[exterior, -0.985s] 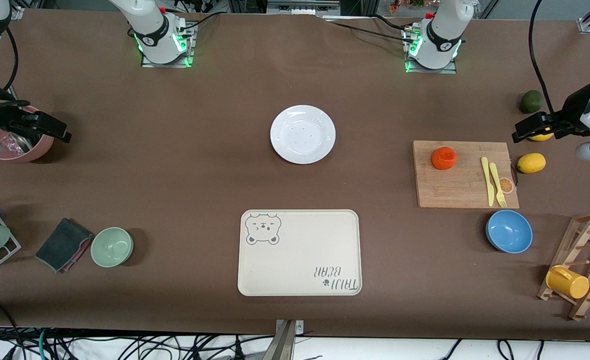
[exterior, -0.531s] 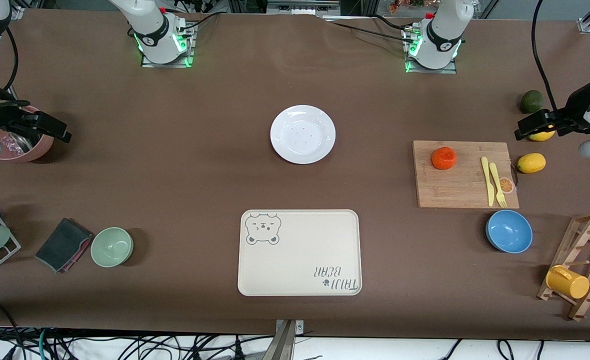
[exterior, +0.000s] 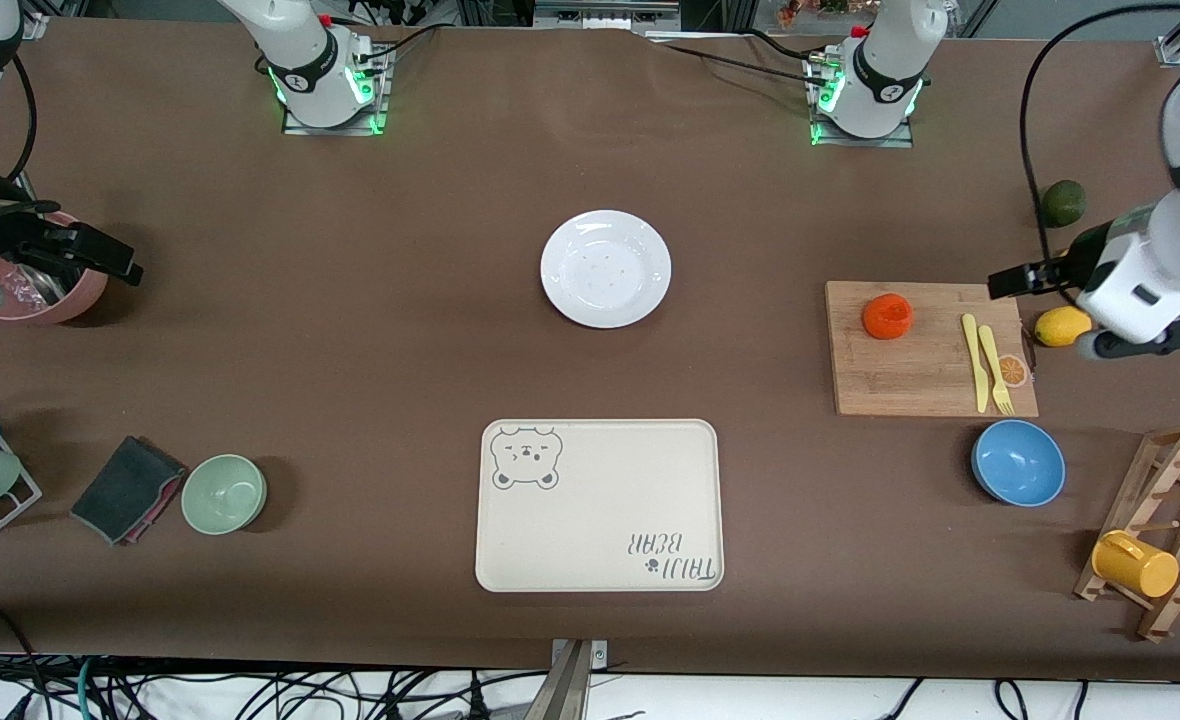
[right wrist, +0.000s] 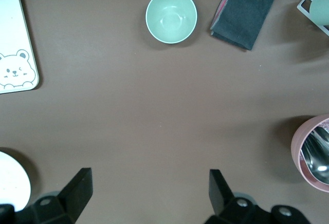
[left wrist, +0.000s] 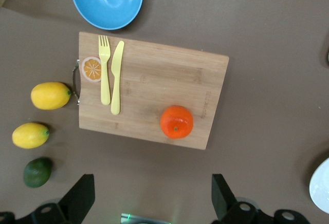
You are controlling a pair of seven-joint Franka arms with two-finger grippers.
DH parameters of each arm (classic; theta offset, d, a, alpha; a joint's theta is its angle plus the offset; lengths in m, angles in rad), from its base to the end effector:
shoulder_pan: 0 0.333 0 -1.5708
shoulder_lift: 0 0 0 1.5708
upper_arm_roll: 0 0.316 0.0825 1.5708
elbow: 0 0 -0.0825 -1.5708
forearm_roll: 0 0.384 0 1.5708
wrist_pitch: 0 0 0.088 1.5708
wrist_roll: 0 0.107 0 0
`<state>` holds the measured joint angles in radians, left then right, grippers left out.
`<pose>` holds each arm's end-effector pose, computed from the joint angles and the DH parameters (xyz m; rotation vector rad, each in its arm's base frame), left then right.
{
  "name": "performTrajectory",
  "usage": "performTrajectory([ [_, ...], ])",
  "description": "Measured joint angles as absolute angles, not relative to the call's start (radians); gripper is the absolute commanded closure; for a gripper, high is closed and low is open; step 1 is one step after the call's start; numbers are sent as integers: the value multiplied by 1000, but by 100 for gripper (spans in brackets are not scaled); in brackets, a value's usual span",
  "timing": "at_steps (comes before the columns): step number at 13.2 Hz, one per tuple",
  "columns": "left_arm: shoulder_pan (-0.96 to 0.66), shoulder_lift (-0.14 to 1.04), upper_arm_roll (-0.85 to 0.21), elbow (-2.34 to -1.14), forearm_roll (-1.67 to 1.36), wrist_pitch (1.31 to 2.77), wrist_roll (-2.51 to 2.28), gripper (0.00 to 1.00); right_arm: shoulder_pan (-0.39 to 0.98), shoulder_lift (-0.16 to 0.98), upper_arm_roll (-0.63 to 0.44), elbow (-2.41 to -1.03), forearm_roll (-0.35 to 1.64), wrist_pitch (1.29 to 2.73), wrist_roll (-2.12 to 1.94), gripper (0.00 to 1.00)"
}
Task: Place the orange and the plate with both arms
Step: 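Lower the left gripper over the orange on the cutting board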
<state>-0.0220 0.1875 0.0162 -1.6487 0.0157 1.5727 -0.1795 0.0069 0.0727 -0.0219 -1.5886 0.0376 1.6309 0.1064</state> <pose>0.5892 -0.0024 0.4808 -3.0612 -0.2635 0.4027 0.5798 -0.0045 0.5801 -3.1007 0.1928 0.0497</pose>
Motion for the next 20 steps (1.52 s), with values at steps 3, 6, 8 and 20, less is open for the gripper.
performTrajectory([
  [3, -22, 193, 16, -1767, 7, 1699, -187, 0, 7, 73, -22, -1589, 38, 1631, 106, 0],
  [6, -14, 197, 17, -1875, -18, 1826, -188, 0, 7, 73, -22, -1589, 38, 1631, 106, 0],
  [8, -9, 213, 17, -1911, -22, 1864, -188, 0, 7, 73, -22, -1589, 38, 1631, 106, 0],
  [20, -9, 223, 10, -2194, -45, 2189, -188, 0, 7, 73, -22, -1589, 38, 1620, 106, 0],
])
